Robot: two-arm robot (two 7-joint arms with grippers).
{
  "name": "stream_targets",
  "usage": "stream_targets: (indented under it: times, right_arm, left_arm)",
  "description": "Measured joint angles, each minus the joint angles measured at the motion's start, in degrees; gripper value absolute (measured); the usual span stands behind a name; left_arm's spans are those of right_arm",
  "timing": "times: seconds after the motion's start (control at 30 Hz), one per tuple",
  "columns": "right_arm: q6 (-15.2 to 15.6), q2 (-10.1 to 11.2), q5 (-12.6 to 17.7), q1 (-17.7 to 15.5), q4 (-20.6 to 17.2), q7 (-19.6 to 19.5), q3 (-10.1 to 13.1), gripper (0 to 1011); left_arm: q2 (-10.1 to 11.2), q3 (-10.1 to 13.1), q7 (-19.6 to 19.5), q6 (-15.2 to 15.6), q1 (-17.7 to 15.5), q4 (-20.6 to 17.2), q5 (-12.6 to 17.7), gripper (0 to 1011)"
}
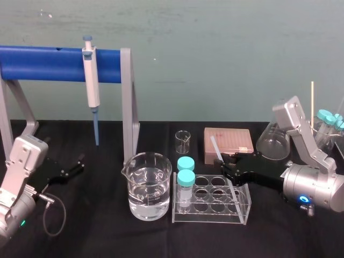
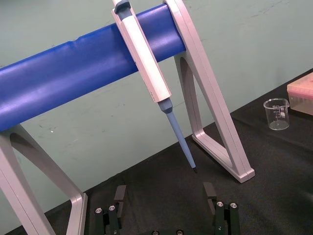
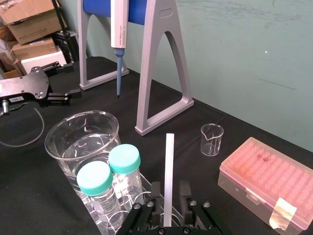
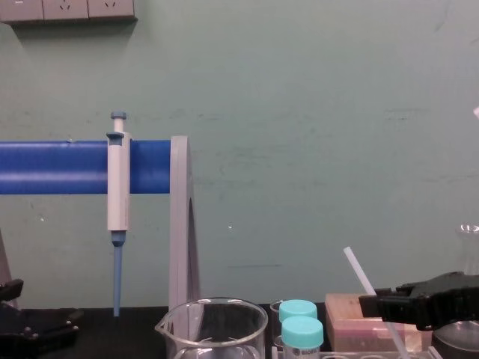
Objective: Pick up the stirring rod with one hand, then place it down.
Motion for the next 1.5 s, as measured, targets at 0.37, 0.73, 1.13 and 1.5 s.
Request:
stream_targets:
  times: [0.37, 0.73, 1.13, 1.5]
  right_arm:
    - [-0.01, 0.00, 0.05, 0.00, 0.00, -0.01, 0.00, 70]
    - [-2.89, -0.37, 0.12, -1.22, -0.16, -0.04, 0.78, 70]
    - [-16.16, -1.96, -1.44, -6.20, -1.80, -1.17, 4.92, 70]
    - [-22.83, -3.35, 0.29, -9.81, -2.88, 1.05, 8.61, 70]
  left_arm:
    - [0.00, 0.00, 0.00, 0.00, 0.00, 0.00, 0.00, 1000]
    - [0.00, 0.00, 0.00, 0.00, 0.00, 0.00, 0.00, 1000]
    - [0.00, 0.00, 0.00, 0.00, 0.00, 0.00, 0.00, 1000]
    - [0.00, 0.00, 0.00, 0.00, 0.00, 0.00, 0.00, 1000]
